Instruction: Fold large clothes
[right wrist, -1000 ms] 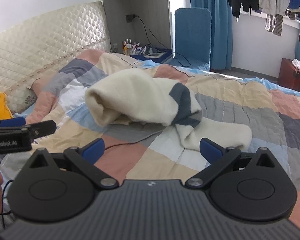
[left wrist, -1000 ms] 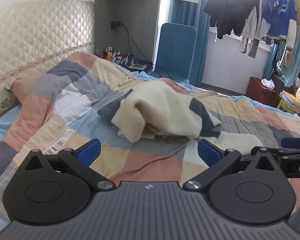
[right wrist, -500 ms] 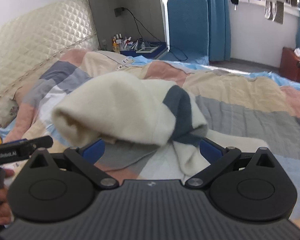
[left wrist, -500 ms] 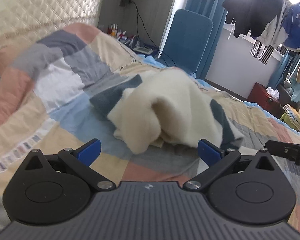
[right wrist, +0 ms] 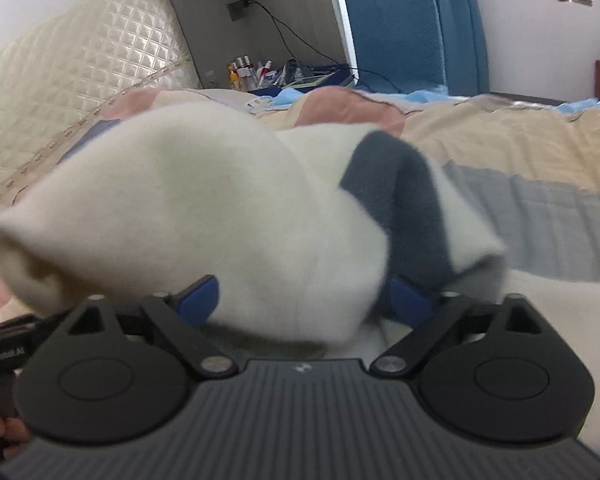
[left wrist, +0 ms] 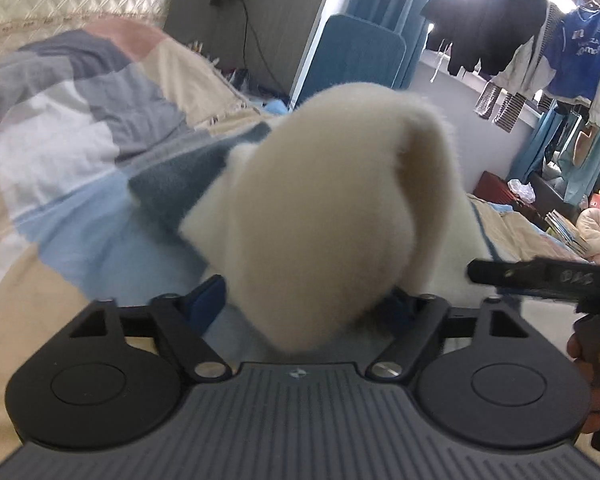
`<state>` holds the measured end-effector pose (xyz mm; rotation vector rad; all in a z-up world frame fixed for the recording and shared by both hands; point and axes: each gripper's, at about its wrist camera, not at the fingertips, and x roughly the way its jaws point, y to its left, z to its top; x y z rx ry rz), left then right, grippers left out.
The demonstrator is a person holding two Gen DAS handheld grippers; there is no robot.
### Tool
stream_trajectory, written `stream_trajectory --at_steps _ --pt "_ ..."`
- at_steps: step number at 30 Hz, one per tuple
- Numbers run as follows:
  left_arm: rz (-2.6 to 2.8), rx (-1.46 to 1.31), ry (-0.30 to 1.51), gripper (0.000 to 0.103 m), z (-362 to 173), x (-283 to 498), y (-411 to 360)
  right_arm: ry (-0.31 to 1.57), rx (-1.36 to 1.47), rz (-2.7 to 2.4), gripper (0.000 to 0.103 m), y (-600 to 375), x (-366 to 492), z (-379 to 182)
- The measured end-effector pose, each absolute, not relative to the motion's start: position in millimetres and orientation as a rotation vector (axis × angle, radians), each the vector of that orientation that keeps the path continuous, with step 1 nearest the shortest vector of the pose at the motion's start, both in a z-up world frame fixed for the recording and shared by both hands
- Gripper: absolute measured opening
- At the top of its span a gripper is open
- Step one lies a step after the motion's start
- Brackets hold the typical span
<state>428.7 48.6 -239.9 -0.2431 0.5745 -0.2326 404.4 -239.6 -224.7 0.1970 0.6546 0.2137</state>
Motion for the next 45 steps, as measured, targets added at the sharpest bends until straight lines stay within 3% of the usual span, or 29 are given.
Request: stream_trajectory --at_steps 5,11,13,15,18,27,38,41,45 --pt "-0.263 -0.306 0.543 0.048 -253.2 444.3 57.7 0.662 0.306 0.240 0.063 -246.1 421.0 -252.2" --pt "-0.257 -0.345 0.538 0.037 -257.2 448.9 60.6 0.640 0.359 0.288 0.059 -250.8 433.7 -260.4" --pt "-0.242 -0.348 0.529 0.034 -254.5 446.6 62.4 0.638 0.401 0.300 0.050 -257.5 435.6 -259.0" --pt "-0.223 -0.356 0.502 0.031 -248.4 440.8 64.5 0.621 0.410 0.307 0.032 -261.4 434.3 -254.0" --pt "-0.191 -0.375 0.447 0.028 -233.3 427.2 69.2 0.562 0.342 0.301 0.020 -260.6 426.1 -240.0" --pt "-0.091 -0.343 0.224 0.020 -153.0 337.8 83.3 0.299 0.318 0.307 0.018 -299.3 362.7 -166.9" --pt "-0.140 -0.293 -0.069 0.018 -49.9 180.8 83.4 -0.036 0.234 0.419 0.018 -319.8 209.3 -62.6" --pt "-0.200 -0.297 -0.077 0.019 -36.6 158.4 91.5 -0.033 0.260 0.452 0.019 -324.0 203.0 -50.3" --pt "-0.233 -0.314 0.023 0.019 -46.7 168.8 100.6 0.156 0.368 0.479 0.022 -329.8 244.2 -58.2"
